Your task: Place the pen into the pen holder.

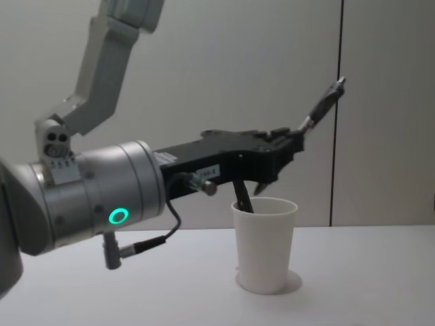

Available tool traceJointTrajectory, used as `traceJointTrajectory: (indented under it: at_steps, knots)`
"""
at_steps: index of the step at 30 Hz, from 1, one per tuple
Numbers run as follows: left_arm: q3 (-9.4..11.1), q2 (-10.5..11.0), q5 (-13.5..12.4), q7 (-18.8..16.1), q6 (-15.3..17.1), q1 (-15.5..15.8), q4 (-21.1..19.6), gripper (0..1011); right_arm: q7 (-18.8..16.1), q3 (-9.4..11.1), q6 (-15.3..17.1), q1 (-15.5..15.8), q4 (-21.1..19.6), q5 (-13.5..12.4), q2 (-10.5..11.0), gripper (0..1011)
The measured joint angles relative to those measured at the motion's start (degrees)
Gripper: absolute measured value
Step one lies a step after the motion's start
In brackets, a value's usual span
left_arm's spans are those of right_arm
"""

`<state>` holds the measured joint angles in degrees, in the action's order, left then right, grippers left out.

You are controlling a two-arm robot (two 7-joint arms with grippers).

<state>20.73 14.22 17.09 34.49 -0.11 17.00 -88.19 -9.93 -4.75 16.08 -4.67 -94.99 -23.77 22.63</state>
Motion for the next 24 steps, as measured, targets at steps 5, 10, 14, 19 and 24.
traceJointTrajectory:
  at_steps: [5,10,14,19,24]
  knots:
    - [0.5,-0.6,-0.5,1.6,0.0,0.8,0.8,137,0.0,0.0,0.0,0.0,0.0,0.0,0.0,1001]
    - [1.0,-1.2,-1.2,2.8,-0.1,1.5,1.6,137,0.0,0.0,0.0,0.0,0.0,0.0,0.0,1001]
    - [1.4,-1.7,-1.9,3.7,-0.1,2.2,2.3,137,0.0,0.0,0.0,0.0,0.0,0.0,0.0,1001]
    - [2.0,-2.3,-2.7,4.6,-0.1,3.0,3.1,137,0.0,0.0,0.0,0.0,0.0,0.0,0.0,1001]
    - [2.4,-2.8,-3.1,5.0,-0.1,3.5,3.7,137,0.0,0.0,0.0,0.0,0.0,0.0,0.0,1001]
